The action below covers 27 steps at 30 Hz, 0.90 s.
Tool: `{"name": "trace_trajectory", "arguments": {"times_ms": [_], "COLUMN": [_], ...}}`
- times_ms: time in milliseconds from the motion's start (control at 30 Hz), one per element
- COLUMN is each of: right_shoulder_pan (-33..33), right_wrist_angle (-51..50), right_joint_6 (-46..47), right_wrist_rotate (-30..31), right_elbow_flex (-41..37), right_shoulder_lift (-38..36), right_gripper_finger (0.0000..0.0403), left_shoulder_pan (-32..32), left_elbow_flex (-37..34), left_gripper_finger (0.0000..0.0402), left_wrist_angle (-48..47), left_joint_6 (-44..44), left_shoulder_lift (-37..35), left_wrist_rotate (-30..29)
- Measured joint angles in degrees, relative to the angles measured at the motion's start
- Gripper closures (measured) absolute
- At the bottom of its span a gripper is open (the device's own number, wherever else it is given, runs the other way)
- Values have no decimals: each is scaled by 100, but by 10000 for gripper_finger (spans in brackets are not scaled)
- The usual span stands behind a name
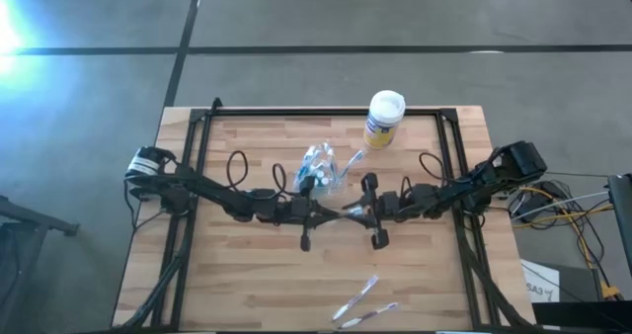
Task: Pick & Place toothbrushing station
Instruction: Put the blue toothbrush into the transparent organizer
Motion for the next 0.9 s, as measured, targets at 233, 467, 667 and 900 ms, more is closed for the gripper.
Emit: {"name": "trace_trajectory", "arguments": {"times_ms": [233, 467, 667, 900], "right_shoulder_pan": [0, 0, 166, 137], "right_wrist_angle": [-73, -654, -1495, -2397], "right_joint_6": [-114, -74, 7, 47], "right_wrist_rotate": [-109, -127, -131, -83], "right_elbow_flex": [-1, -177, -403, -1033], "right_shoulder_lift": [6, -487, -1442, -3088], "right_gripper_finger": [384, 387, 388, 389], "left_shoulder_pan": [24, 24, 22, -120], "left_elbow_flex": [0, -2, -2, -329], "left_gripper_finger": [394, 343, 314, 346], "left_wrist_angle": [-193, -1244, -3103, -4648], "left_joint_6": [-325, -643, -661, -769], "left_shoulder_lift": [-11, -466, -1423, -2680], "left_wrist_rotate": [4, 38, 304, 191]}}
